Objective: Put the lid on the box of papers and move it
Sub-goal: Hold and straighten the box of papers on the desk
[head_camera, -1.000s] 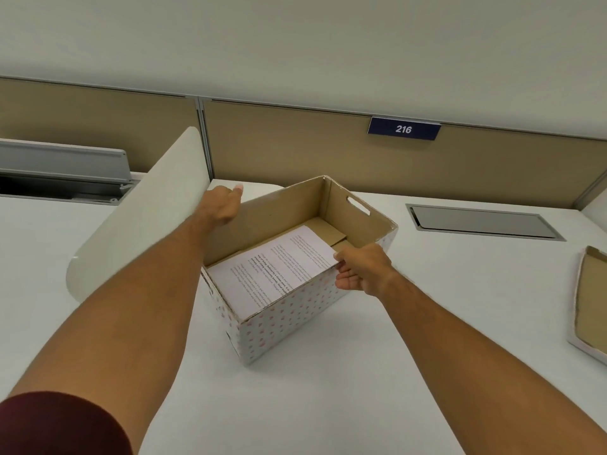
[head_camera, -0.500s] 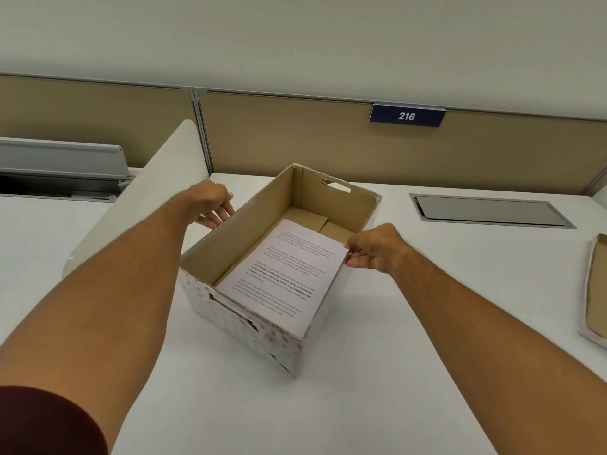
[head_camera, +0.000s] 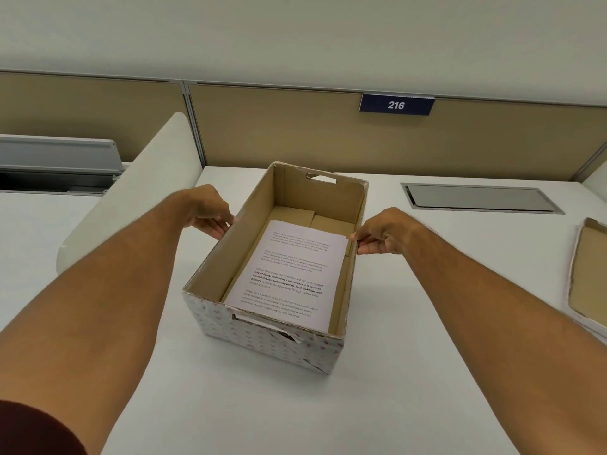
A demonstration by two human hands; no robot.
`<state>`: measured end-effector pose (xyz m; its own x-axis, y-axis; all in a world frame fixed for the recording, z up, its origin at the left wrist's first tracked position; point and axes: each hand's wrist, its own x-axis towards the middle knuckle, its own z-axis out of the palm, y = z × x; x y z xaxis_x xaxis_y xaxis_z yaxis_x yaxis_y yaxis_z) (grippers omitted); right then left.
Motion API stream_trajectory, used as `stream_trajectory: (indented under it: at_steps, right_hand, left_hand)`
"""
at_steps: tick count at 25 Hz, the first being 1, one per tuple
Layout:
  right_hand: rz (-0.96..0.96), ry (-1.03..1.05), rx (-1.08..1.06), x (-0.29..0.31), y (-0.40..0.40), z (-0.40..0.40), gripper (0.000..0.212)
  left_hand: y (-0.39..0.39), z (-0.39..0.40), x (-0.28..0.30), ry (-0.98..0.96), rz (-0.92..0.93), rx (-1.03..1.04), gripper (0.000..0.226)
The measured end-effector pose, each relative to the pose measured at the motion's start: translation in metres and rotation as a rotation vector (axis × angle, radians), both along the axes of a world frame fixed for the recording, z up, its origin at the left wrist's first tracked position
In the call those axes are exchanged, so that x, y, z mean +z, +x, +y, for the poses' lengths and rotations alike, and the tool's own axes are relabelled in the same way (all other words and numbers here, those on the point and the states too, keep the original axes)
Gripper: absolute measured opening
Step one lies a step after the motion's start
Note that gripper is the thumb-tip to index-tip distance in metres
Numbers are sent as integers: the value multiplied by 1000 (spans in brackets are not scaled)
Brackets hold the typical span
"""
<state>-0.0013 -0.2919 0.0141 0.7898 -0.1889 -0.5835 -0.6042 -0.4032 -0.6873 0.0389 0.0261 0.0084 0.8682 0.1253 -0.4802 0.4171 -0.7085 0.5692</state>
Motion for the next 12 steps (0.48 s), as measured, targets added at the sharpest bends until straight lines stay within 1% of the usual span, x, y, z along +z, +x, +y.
stream_trajectory:
  at_steps: [5,9,12]
  right_hand:
    - [-64,-86,25,-4,-7,-18,7]
    - [-115,-159,22,-2,-15,-48,5]
    - [-164,-190,-9,8,-17,-81,13]
  left_hand:
    - [-22,-32,2,125,-76,-120,10]
    - [-37,-62,13,111,-131,-156,7]
    - [-43,-91,22,73,-153,-157,8]
